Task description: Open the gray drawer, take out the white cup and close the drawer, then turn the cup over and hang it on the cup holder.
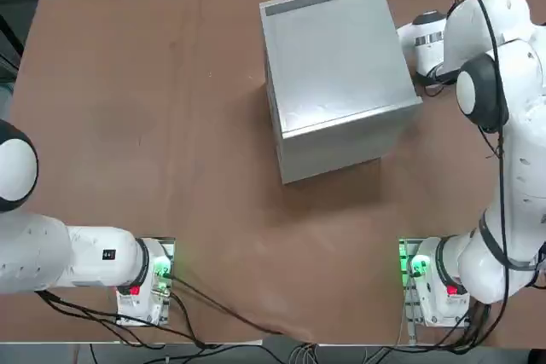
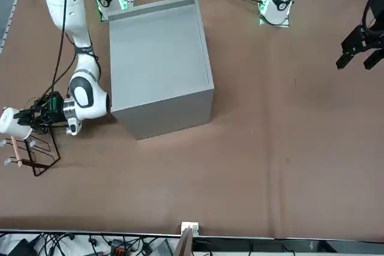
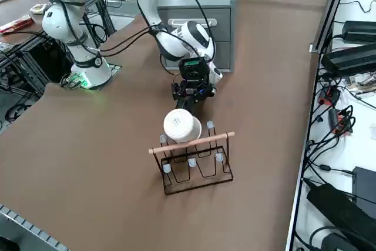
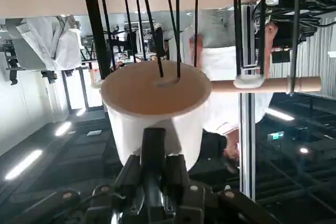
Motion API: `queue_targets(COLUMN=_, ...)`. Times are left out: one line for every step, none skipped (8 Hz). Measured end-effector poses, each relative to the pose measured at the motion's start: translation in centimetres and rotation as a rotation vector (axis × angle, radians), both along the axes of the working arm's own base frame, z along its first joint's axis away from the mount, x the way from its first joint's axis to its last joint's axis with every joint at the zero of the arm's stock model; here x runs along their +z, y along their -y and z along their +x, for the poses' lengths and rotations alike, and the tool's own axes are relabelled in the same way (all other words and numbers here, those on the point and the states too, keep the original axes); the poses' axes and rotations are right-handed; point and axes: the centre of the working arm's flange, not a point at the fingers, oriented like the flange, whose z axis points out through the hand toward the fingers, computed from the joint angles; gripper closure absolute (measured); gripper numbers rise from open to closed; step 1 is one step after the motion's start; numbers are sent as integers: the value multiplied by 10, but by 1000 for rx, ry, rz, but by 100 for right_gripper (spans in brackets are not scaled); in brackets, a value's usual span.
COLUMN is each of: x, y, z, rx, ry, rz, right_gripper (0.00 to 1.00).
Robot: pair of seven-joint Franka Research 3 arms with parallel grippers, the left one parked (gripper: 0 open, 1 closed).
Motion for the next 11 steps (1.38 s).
queue_targets(x=-1, y=-1, z=0, rx=5, ry=1, rz=7, right_gripper=77)
queue_targets(x=-2, y=-2, z=1, rx=10, ry=0, rz=15, right_gripper=67)
queue_targets(x=-3, y=-2, z=1, rx=18, ry=-3, rz=26, right_gripper=60)
queue_targets(x=-4, y=-3, z=2, rx=24, ry=-4, rz=35, right_gripper=55)
queue_targets(x=-4, y=-4, z=3, rx=29, ry=-4, rz=44, right_gripper=39)
queue_targets(x=-1, y=-3, z=5, rx=32, ry=1, rz=54, right_gripper=21)
queue_targets(x=7, y=1, z=9, rx=32, ry=-1, rz=69, right_gripper=1)
queue_targets(x=27, y=10, z=15, rx=19, ry=-7, rz=106, right_gripper=0)
queue_targets(x=59, y=22, z=21, rx=-10, ry=-10, rz=190, right_gripper=0)
queue_targets(x=102, y=39, z=25, rx=-48, ry=-5, rz=306, right_gripper=0)
queue_targets(x=148, y=58, z=25, rx=-91, ry=3, rz=425, right_gripper=0)
